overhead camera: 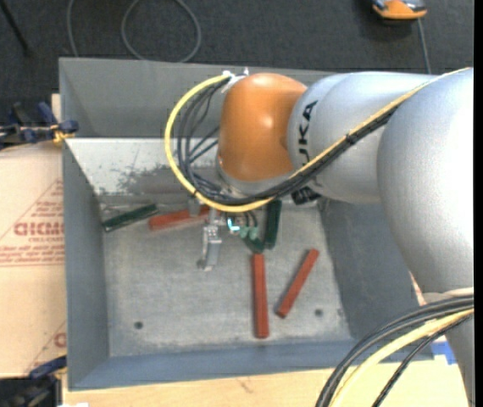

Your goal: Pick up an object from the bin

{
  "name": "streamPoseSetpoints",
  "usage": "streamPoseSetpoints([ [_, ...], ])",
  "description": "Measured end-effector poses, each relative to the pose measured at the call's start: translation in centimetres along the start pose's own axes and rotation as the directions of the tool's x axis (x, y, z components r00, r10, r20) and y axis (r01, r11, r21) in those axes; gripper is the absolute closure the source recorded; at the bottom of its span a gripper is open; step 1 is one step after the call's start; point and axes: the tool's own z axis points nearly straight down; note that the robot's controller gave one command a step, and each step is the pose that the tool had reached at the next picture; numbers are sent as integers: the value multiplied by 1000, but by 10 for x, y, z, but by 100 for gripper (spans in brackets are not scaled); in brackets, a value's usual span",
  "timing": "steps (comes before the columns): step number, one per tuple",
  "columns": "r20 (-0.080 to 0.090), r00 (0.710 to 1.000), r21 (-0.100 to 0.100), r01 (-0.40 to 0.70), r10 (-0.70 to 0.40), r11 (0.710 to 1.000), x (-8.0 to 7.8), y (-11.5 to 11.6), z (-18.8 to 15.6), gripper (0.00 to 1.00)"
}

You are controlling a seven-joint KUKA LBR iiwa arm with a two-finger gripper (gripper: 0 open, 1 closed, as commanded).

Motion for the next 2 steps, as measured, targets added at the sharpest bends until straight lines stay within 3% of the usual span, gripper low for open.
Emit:
streamPoseSetpoints([
  [1, 1, 992, 1, 123, -123, 992, -44, -60, 63, 0],
  [2, 10, 978, 7, 210, -210, 978, -43, -156, 62, 0],
])
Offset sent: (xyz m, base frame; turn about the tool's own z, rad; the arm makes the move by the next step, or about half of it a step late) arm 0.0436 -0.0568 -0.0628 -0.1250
